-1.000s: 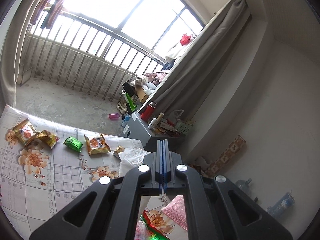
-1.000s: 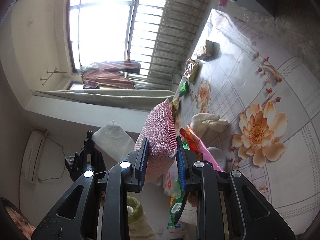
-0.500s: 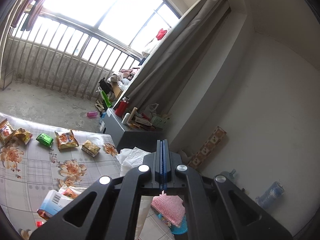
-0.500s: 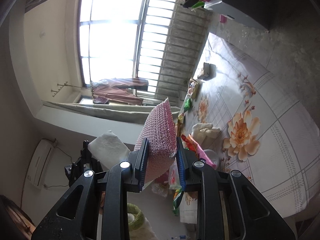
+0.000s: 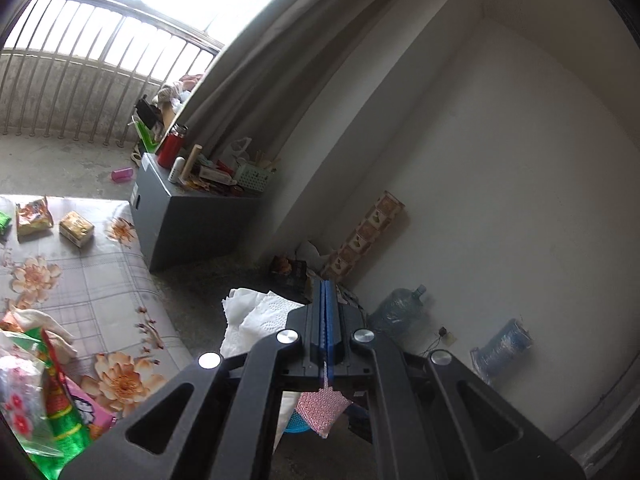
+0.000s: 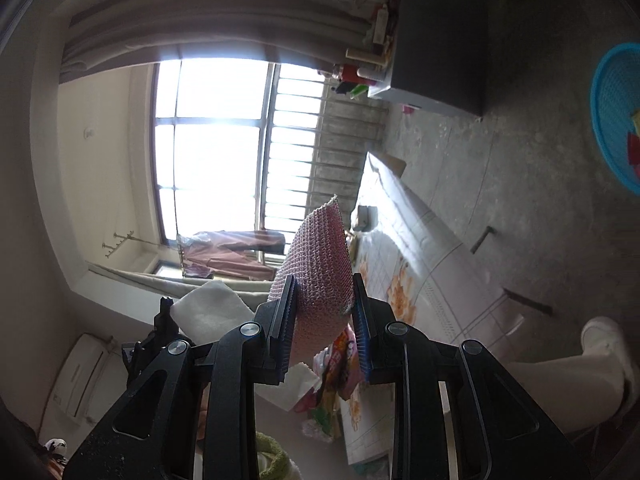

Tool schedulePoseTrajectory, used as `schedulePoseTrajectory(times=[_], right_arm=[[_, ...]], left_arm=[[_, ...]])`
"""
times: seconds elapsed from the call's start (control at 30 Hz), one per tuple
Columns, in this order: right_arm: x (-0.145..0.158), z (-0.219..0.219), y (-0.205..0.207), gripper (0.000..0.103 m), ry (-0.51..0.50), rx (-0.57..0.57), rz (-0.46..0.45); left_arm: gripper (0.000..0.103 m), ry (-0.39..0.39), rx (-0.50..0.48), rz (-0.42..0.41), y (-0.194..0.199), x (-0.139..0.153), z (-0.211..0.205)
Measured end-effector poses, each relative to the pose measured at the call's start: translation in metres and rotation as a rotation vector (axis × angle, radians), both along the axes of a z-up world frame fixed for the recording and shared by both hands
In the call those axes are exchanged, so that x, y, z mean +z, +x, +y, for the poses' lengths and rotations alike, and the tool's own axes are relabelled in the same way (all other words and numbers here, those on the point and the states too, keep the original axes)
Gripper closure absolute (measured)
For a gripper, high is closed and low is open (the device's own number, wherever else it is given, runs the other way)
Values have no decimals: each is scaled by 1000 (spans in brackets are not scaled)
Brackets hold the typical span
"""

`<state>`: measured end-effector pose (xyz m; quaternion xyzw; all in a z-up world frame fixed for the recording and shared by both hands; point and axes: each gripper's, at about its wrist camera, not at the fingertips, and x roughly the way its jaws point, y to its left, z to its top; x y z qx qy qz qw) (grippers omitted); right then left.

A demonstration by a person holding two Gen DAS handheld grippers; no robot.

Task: Collect trash
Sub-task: 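Lift the sponge and box and carry both toward the blue wastebasket, then open both tools over the wastebasket to drop sponge and box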

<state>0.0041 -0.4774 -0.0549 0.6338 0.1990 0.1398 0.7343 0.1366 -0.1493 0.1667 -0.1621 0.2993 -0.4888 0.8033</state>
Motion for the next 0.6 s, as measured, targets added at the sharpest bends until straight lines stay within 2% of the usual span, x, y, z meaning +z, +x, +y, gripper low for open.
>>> schedulePoseTrajectory(times=[0.33, 0.6], right_arm=[[-42, -62, -78, 79, 5, -197, 108], [-77, -110, -108, 79, -84, -369, 339]], left_arm=[[103, 95, -126, 71, -23, -45, -120], [103, 226, -237, 117, -34, -104, -238]])
